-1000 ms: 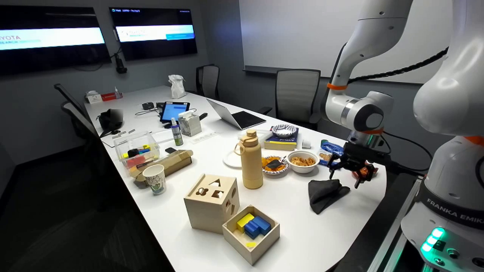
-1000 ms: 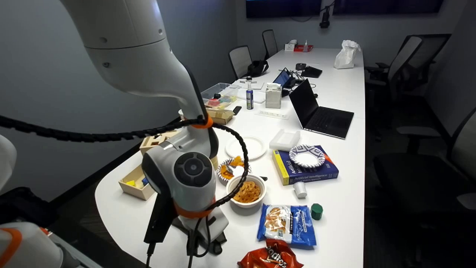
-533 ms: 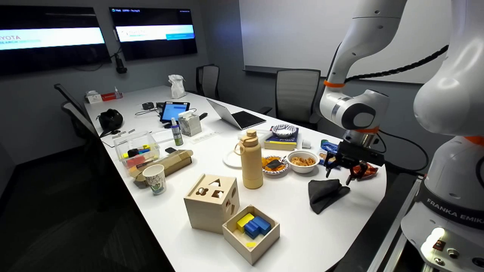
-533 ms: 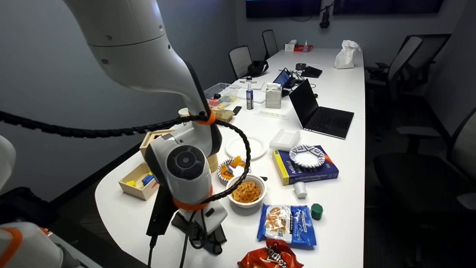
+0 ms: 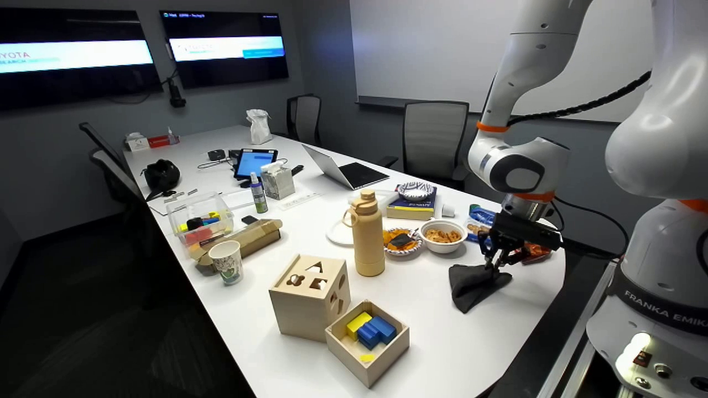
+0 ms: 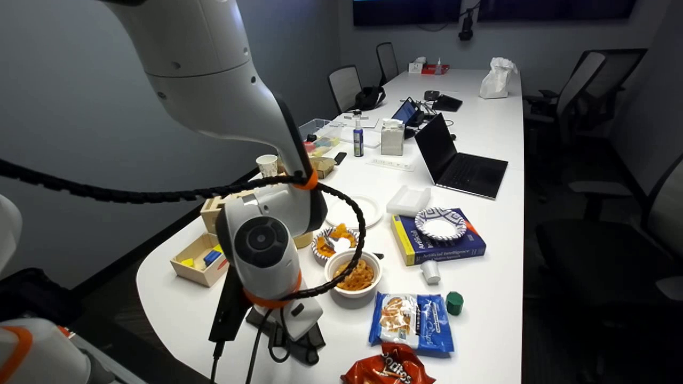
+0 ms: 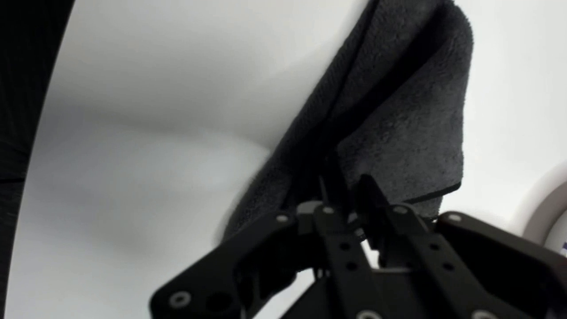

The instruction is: Unfold the dark grey towel.

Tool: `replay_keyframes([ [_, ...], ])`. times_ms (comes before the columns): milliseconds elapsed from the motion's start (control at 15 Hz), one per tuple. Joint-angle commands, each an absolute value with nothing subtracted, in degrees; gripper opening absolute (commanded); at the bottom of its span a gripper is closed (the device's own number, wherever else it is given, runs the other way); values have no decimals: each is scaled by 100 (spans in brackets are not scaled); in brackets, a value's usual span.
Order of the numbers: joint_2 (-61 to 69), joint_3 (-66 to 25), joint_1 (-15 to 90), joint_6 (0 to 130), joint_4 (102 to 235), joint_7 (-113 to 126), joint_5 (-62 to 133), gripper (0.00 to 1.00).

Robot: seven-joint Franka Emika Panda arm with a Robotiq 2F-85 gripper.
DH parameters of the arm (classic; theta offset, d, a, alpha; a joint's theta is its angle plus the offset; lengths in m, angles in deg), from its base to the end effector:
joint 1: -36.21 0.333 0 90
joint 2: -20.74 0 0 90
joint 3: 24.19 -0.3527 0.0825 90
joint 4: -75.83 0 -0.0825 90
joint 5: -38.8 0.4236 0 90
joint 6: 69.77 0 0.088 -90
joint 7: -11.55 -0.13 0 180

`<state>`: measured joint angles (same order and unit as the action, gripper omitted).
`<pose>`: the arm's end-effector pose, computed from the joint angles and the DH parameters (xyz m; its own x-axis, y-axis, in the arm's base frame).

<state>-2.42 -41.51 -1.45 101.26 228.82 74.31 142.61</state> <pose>0.2882 -0.1505 0.0644 0.4668 -0.8803 -0.0842 -0.8593 -0.4290 -0.2786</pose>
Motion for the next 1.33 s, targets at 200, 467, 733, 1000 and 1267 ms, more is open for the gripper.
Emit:
replay_keyframes([
  [200,201,-4155,252,10607,23083,8140,15395,1],
  [467,416,-4577,811,11576,23123,7862,15893,1],
  [733,560,-4967,1470,12248,22852,7656,16128,1],
  [1000,695,-4962,2075,12789,22568,7275,15895,1],
  [1267,370,-4983,2453,13344,22163,7122,15770,1],
])
